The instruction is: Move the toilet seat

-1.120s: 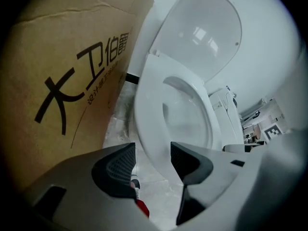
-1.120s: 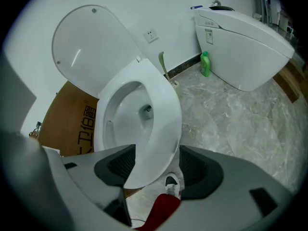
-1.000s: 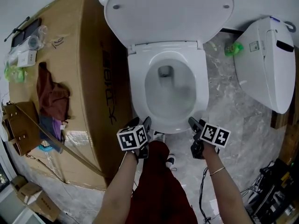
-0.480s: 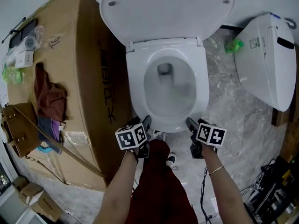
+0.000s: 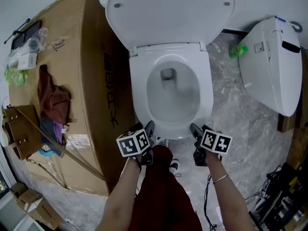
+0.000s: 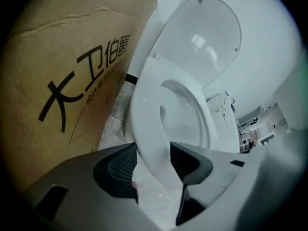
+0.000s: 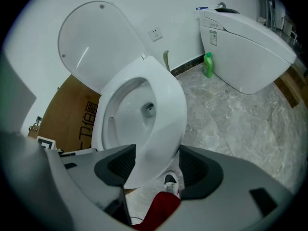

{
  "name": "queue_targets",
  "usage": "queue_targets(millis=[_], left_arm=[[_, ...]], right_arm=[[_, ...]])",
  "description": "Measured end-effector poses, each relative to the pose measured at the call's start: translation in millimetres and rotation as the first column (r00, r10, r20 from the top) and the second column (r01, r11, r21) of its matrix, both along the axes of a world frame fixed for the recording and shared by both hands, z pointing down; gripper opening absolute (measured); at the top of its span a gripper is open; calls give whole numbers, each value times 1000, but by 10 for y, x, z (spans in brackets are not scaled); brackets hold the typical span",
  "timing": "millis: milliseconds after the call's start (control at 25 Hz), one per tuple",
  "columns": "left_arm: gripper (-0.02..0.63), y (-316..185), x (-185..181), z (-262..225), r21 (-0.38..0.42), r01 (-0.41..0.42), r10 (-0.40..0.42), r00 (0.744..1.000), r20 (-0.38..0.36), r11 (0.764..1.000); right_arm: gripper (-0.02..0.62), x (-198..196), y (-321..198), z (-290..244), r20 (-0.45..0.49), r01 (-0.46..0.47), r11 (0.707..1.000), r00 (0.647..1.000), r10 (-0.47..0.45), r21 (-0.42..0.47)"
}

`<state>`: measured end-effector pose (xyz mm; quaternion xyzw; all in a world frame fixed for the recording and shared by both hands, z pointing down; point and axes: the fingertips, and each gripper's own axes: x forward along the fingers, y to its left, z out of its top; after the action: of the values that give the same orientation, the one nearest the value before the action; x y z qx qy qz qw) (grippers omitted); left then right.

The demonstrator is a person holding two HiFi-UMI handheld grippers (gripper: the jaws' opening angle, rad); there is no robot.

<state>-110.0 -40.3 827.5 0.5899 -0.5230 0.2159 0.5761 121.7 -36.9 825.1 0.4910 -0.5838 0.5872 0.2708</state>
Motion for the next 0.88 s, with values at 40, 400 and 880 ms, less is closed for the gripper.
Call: queue_targets(millis=[40,400,880], left_arm=[[219,1,1,-46,5,-4,4,1000,2,1000],[219,-14,1,-567,52,-15,15,1000,6,999],[219,-213,-19,-1364,127,61,-59,998,-16,990]], right_arm=[[273,1,-1,-50,4,-3,1000,1000,3,6],[273,23,-33,-615,27,-12,997,1000,9,79],[273,8,-257,-1449,3,50,971,999,-52,232]])
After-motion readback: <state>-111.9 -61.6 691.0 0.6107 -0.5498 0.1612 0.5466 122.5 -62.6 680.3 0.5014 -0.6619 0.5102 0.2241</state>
